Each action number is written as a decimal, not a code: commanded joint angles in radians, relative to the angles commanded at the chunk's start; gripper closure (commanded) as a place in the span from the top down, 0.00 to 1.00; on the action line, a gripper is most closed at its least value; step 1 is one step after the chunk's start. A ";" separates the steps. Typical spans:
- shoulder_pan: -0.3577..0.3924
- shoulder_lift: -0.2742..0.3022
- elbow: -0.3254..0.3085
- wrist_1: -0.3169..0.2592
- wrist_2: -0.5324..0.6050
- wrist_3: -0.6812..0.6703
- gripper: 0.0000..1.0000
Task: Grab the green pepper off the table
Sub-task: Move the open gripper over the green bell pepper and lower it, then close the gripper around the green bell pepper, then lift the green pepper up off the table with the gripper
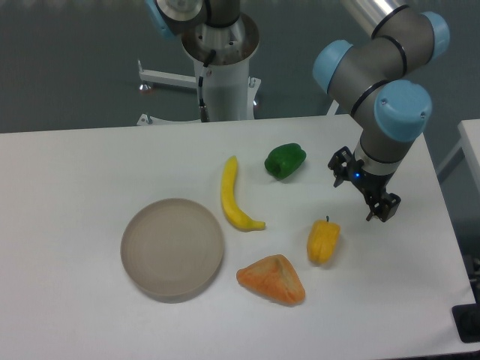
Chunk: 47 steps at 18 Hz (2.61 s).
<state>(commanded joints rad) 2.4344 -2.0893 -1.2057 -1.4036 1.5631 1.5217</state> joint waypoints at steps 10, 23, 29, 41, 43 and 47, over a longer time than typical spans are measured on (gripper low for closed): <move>0.055 0.138 -0.188 -0.043 -0.008 0.035 1.00; 0.095 0.265 -0.564 -0.002 -0.190 0.098 1.00; 0.086 0.262 -0.669 0.121 -0.184 0.084 1.00; 0.054 0.249 -0.523 0.198 -0.150 0.009 0.09; 0.054 0.236 -0.436 0.137 -0.150 0.008 0.10; 0.048 0.151 -0.183 -0.032 -0.070 -0.003 0.09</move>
<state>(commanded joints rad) 2.4820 -1.9387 -1.3890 -1.4354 1.4936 1.5186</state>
